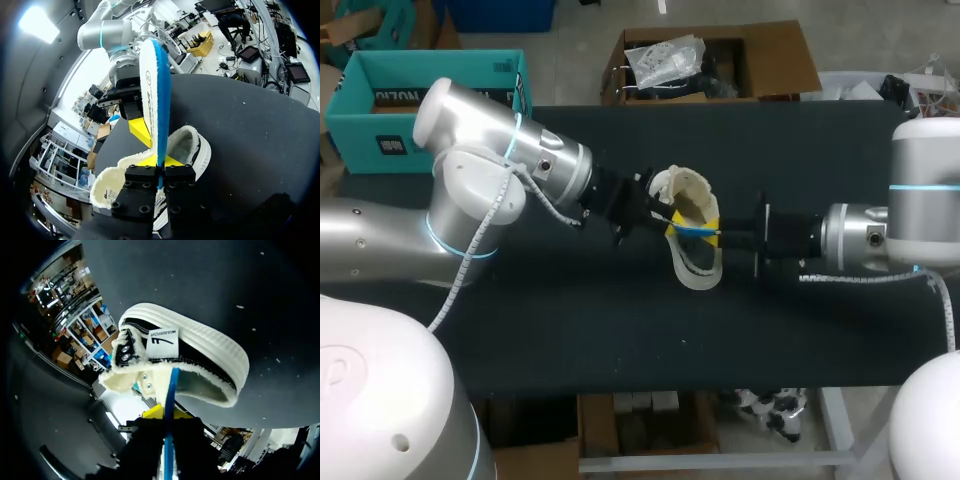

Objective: Open the shoe tongue, take the insole out of the shoe, put the insole back into the shoe, and pack the shoe into the shoebox

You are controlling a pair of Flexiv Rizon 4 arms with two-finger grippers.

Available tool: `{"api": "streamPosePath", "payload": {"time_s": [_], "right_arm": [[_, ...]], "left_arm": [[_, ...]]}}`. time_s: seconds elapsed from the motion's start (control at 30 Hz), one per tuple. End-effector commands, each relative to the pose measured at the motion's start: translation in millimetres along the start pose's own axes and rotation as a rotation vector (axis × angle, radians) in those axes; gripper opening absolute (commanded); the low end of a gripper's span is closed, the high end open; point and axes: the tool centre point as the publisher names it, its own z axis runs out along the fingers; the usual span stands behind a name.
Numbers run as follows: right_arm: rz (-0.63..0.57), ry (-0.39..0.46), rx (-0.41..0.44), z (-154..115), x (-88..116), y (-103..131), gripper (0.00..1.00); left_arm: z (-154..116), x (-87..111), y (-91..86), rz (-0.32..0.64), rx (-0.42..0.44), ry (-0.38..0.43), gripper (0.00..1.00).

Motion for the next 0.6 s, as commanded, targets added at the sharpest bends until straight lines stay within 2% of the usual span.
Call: {"api": "streamPosePath", "payload": {"time_s": [0.03,0.6], "right_arm": [[-0.007,0.002,0.016,6,-1,8,0.0],[-0.03,-0.028,-0.033,23,0,39,0.0]], "left_arm": [[3,1.9,-1.8,-0.006,-0.032,-0.01,0.0],[19,0.9,31.0,-0.069,-0.116,-0.006,0.0]]}}
